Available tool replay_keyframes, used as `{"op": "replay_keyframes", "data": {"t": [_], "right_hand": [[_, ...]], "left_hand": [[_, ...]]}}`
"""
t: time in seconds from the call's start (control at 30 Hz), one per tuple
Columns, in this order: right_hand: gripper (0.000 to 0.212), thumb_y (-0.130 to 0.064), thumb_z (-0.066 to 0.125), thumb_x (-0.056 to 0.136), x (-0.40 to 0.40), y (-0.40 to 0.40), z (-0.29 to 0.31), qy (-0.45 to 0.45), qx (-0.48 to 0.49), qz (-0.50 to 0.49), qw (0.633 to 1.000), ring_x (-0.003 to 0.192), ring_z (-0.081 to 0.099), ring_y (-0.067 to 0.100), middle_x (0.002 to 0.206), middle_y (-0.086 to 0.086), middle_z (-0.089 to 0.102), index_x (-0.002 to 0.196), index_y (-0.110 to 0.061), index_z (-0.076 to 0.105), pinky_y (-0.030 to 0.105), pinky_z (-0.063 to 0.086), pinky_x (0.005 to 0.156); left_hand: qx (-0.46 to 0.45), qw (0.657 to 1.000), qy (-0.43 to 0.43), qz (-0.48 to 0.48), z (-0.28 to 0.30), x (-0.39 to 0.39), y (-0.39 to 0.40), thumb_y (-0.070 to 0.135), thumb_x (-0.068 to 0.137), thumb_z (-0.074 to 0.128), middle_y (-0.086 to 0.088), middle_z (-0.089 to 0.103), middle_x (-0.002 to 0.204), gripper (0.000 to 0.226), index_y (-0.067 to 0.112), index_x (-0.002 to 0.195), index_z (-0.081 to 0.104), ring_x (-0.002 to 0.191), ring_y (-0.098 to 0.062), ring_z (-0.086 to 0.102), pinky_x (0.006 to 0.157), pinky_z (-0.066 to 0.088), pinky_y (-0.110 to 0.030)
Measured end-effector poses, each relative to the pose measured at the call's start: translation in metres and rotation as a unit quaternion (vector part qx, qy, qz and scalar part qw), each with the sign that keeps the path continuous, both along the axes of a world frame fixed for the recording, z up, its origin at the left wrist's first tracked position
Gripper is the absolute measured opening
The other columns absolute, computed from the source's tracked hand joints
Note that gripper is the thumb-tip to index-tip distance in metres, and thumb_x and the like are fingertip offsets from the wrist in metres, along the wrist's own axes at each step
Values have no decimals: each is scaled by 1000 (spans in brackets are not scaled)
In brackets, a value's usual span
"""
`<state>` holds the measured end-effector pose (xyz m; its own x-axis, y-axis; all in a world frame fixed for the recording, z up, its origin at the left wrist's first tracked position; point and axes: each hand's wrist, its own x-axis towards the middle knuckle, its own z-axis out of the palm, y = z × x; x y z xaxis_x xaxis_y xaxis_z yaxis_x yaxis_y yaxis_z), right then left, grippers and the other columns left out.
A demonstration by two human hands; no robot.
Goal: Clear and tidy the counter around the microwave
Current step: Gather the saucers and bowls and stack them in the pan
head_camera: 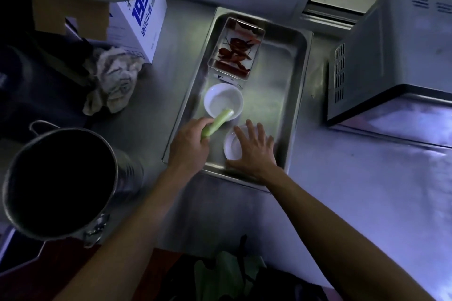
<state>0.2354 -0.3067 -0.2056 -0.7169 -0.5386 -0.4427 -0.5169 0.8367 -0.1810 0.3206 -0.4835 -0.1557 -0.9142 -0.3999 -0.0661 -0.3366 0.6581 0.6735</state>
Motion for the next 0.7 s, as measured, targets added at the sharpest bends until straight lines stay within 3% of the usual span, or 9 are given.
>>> {"op": "replay_keyframes", "data": {"t": [0.33, 0.5, 0.6, 0.7], "right_hand": [[112, -73, 65, 75, -7, 4, -7, -19, -18, -7, 1000, 152, -13, 38, 166, 3, -15, 157, -36, -3, 66, 7, 118], [91, -64, 57, 88, -6, 25, 4, 7, -47, -9, 999, 153, -13, 31, 167, 2, -11, 158, -34, 7, 59, 7, 122], [83, -54, 59, 91, -3, 44, 17, 42, -70, -15, 997, 154, -4, 31, 168, 5, 0, 158, -30, 16, 55, 12, 123], [79, -49, 58, 93, -1, 62, 28, 59, -80, -34, 994, 154, -7, 30, 168, 6, 1, 157, -29, 16, 53, 6, 124]], "left_hand": [[3, 1000, -20, -19, -8, -8, 3, 4, 82, 64, 9, 62, 117, 51, 31, 124, 58, 105, -20, 59, 85, 51, -43], [-16, 999, -20, -20, -9, -15, 19, 4, 85, 65, 7, 65, 116, 47, 26, 126, 62, 103, -16, 59, 77, 39, -26], [16, 999, -27, -30, -13, -21, 31, 3, 83, 66, 4, 66, 118, 47, 25, 125, 62, 103, -20, 62, 83, 49, -34], [14, 998, -34, -49, -20, -28, 48, 6, 86, 67, 3, 65, 122, 46, 26, 127, 60, 106, -22, 62, 86, 54, -42]]}}
